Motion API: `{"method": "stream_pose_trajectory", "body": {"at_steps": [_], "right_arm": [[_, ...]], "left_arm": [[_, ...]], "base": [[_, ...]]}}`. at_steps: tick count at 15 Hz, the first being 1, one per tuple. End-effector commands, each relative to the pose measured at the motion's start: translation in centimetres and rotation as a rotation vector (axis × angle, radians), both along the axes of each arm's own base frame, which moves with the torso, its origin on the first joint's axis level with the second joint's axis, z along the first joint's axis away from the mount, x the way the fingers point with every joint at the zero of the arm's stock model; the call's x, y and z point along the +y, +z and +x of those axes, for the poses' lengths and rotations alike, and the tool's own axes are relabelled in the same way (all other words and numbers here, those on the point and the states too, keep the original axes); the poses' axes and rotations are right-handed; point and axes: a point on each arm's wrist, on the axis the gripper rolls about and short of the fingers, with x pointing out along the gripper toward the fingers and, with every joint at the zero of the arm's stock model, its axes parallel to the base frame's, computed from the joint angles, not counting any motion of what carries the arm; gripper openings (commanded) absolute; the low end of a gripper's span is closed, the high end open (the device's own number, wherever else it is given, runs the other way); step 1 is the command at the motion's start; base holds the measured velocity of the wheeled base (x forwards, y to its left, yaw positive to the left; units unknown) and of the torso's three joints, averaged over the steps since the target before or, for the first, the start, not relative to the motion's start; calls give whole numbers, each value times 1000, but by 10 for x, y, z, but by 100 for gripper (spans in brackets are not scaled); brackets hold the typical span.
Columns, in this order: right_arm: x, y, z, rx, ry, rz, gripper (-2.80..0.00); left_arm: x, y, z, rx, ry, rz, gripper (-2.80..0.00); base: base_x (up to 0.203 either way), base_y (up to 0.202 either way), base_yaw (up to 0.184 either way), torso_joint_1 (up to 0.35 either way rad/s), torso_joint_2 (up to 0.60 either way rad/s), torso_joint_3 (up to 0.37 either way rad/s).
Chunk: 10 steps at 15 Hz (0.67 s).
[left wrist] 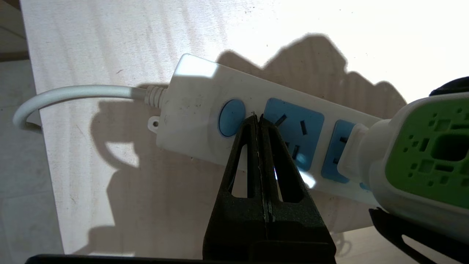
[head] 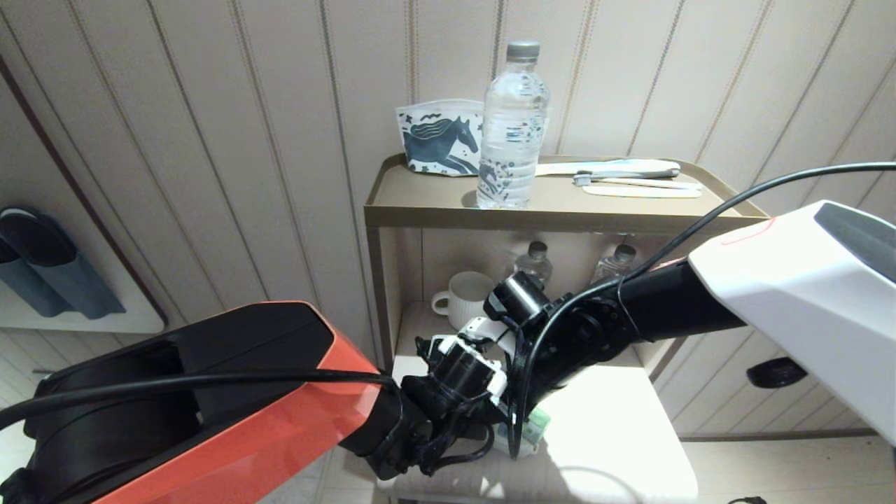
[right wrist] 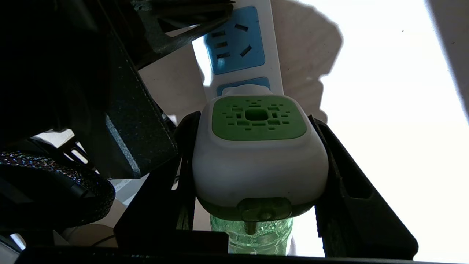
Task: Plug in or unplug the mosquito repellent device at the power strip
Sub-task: Hold the socket with your left hand and unplug it with your right hand
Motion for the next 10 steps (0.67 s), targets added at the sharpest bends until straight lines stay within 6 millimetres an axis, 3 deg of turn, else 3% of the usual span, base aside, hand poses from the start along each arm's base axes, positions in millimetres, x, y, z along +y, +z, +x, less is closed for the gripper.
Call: {"method": "stream_pose_trajectory", "body": {"at_steps": [1, 10], "right_arm": [[1, 6, 0, -17, 0, 19, -280], [1, 39, -4, -78, -18, 88, -280]], "left_arm": [[-1, -2, -1, 4, -1, -3, -280], [-3, -2, -4, 11, -10, 7, -280]], "base": [[0, 0, 0, 0, 0, 0], [0, 0, 0, 0, 0, 0]]}}
